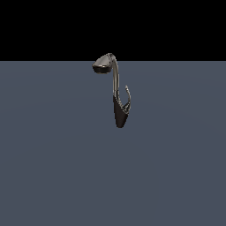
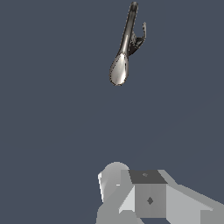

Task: Turn on the faucet by rotating a designated handle.

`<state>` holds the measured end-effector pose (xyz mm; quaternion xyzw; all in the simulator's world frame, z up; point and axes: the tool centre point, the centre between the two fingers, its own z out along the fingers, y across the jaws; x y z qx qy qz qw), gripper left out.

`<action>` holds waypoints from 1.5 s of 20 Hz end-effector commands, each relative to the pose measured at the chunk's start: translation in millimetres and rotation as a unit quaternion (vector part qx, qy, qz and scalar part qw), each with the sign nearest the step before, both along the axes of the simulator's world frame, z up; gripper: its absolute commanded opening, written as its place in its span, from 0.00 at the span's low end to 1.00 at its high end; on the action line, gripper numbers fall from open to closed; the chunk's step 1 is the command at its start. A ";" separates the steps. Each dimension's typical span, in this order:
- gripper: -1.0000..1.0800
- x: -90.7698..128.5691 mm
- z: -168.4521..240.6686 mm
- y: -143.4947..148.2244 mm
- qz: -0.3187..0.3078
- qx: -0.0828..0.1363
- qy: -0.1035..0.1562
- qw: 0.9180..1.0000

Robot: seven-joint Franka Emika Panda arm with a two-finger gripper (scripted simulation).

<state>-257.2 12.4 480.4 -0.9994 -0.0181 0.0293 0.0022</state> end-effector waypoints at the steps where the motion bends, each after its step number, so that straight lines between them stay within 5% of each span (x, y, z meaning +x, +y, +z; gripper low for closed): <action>1: 0.00 0.0 0.0 0.0 0.000 0.000 0.000 1.000; 10: 0.00 8.7 16.0 -10.2 -0.020 0.012 -0.028 0.999; 18: 0.00 15.2 13.7 -8.3 -0.031 0.019 -0.024 0.999; 30: 0.00 70.0 -5.6 1.3 -0.127 0.079 0.005 0.989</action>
